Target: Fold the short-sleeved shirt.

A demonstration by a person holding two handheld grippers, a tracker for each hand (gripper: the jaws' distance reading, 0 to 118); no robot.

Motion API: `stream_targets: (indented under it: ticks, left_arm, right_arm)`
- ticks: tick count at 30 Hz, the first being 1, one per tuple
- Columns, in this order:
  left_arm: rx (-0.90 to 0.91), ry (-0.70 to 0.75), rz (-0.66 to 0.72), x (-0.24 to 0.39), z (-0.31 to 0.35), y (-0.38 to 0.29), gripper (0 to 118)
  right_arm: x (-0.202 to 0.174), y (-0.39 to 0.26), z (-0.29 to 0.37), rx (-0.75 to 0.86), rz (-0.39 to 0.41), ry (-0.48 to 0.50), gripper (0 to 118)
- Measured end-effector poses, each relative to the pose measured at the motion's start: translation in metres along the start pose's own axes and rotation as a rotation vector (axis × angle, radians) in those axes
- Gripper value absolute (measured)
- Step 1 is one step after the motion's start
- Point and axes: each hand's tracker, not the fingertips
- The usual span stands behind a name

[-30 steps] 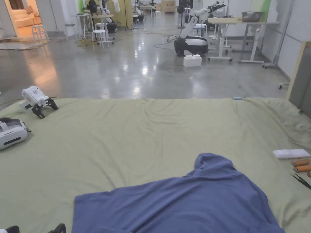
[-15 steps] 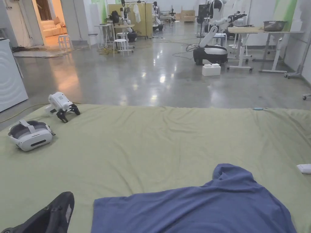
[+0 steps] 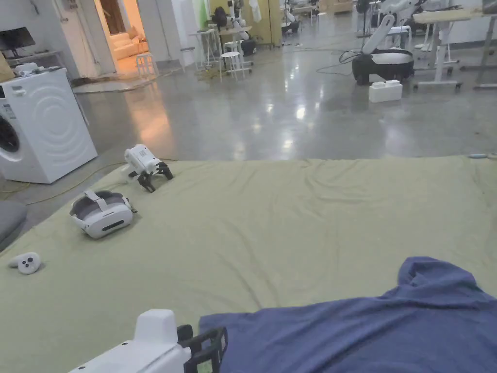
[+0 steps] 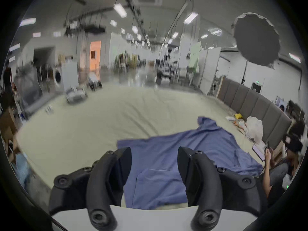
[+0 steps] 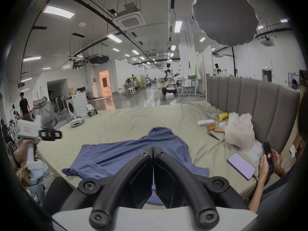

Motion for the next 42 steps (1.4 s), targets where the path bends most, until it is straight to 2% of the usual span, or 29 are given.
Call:
stream_targets:
  ticks: [5,8,9,10,11,13,14,16,17,19,20,21,22,23,25,26,28,29,32,33,35,36,37,38,39,41,42]
  left_arm:
    - [-0.222,0.145,0.133,-0.06,-0.159,0.017,59]
    - [-0.224,0.192,0.126,-0.075,-0.204,0.018,58]
    - [-0.232,0.195,0.125,-0.076,-0.212,0.018,54]
    - [-0.261,0.197,0.115,-0.074,-0.218,0.017,46]
    - [-0.295,0.214,0.085,-0.07,-0.224,0.013,33]
    - [-0.276,0.257,0.02,-0.06,-0.227,0.013,17]
    - [-0.28,0.227,0.034,-0.056,-0.226,0.012,2]
    - [-0.304,0.239,0.007,-0.044,-0.231,0.008,1]
    - [-0.311,0.287,-0.073,-0.036,-0.235,0.006,0]
    - [-0.339,0.299,-0.13,-0.031,-0.241,0.003,0]
    - [-0.339,0.303,-0.115,-0.031,-0.243,0.002,0]
    - [-0.338,0.301,-0.108,-0.033,-0.244,0.002,0]
    - [-0.342,0.301,-0.098,-0.035,-0.244,0.002,0]
    - [-0.343,0.299,-0.083,-0.035,-0.242,0.004,0]
    - [-0.348,0.288,-0.077,-0.038,-0.241,0.006,0]
    - [-0.35,0.283,-0.072,-0.037,-0.237,0.008,0]
    - [-0.353,0.271,-0.055,-0.04,-0.235,0.009,0]
    - [-0.356,0.268,-0.044,-0.041,-0.235,0.01,0]
    - [-0.356,0.264,-0.026,-0.046,-0.238,0.011,0]
    - [-0.353,0.262,-0.025,-0.047,-0.237,0.01,0]
    - [-0.348,0.258,-0.027,-0.043,-0.234,0.01,0]
    - [-0.346,0.258,-0.03,-0.042,-0.234,0.009,0]
    - [-0.343,0.259,-0.037,-0.042,-0.233,0.009,0]
    - [-0.34,0.261,-0.039,-0.041,-0.232,0.008,0]
    - [-0.336,0.265,-0.038,-0.037,-0.231,0.009,0]
    - [-0.327,0.263,-0.032,-0.038,-0.227,0.01,0]
    - [-0.317,0.251,-0.017,-0.04,-0.22,0.014,0]
  right_arm:
    - [0.024,-0.017,-0.018,-0.119,-0.068,-0.064,0]
    - [0.036,-0.026,-0.026,-0.18,-0.073,-0.136,0]
    - [0.039,-0.027,-0.028,-0.187,-0.079,-0.144,0]
    - [0.042,-0.029,-0.031,-0.202,-0.088,-0.153,0]
    - [0.046,-0.031,-0.035,-0.217,-0.097,-0.156,0]
    - [0.05,-0.033,-0.042,-0.237,-0.096,-0.16,0]
    - [0.051,-0.033,-0.047,-0.242,-0.092,-0.159,0]
    - [0.054,-0.029,-0.062,-0.257,-0.094,-0.152,0]
    - [0.057,-0.024,-0.075,-0.267,-0.105,-0.142,0]
    - [0.066,-0.009,-0.114,-0.28,-0.108,-0.104,2]
    - [0.078,0.0,-0.147,-0.329,-0.105,-0.073,23]
    - [0.086,0.007,-0.174,-0.379,-0.103,-0.071,56]
    - [0.095,0.015,-0.213,-0.426,-0.109,-0.066,75]
    - [0.104,0.018,-0.254,-0.453,-0.118,-0.051,80]
    - [0.125,0.016,-0.328,-0.439,-0.111,-0.044,84]
    - [0.131,0.016,-0.362,-0.455,-0.055,-0.067,81]
    - [0.142,0.016,-0.42,-0.601,0.001,-0.099,81]
    - [0.15,0.01,-0.442,-0.609,-0.01,-0.099,77]
    - [0.155,0.007,-0.484,-0.674,0.004,-0.081,74]
    - [0.15,0.004,-0.488,-0.713,0.028,-0.068,70]
    - [0.136,0.001,-0.485,-0.704,0.188,-0.089,67]
    - [0.134,0.004,-0.482,-0.682,0.228,-0.075,62]
    - [0.124,0.005,-0.475,-0.69,0.214,-0.072,47]
    - [0.12,0.006,-0.47,-0.688,0.188,-0.062,11]
    - [0.115,0.004,-0.468,-0.682,0.225,-0.054,0]
    - [0.103,0.002,-0.461,-0.692,0.299,-0.05,0]
    - [0.105,0.005,-0.454,-0.682,0.259,-0.039,0]
